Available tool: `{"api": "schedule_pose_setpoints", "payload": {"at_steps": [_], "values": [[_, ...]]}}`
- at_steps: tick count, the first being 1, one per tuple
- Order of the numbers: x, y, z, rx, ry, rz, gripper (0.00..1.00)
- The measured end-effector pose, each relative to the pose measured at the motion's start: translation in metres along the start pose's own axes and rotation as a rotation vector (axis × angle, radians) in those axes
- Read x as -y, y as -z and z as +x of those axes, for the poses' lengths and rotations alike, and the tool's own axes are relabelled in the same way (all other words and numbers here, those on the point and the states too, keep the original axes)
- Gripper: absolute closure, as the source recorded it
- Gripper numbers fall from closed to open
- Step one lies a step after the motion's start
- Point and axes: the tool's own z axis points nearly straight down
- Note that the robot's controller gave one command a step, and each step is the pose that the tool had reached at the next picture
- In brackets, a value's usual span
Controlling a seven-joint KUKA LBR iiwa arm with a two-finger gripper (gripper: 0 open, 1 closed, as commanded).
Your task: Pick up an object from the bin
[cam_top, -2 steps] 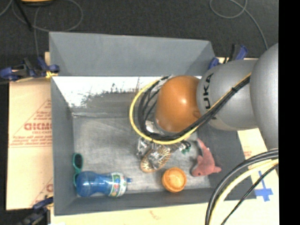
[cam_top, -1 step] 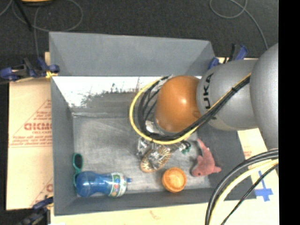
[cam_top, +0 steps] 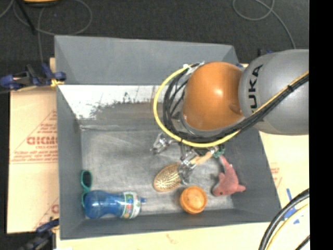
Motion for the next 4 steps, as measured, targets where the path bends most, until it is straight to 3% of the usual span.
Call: {"api": "schedule_pose_setpoints", "payload": {"at_steps": [1,2,3,4], "values": [[0.001,0.068,-0.001,0.001,0.019,0.001,0.00],[0.003,0.048,-0.010,0.016,0.027,0.009,0.00],[0.018,-0.079,0.017,0.021,0.013,0.005,1.00],[0.018,-0.079,0.017,0.021,0.013,0.005,1.00]]}}
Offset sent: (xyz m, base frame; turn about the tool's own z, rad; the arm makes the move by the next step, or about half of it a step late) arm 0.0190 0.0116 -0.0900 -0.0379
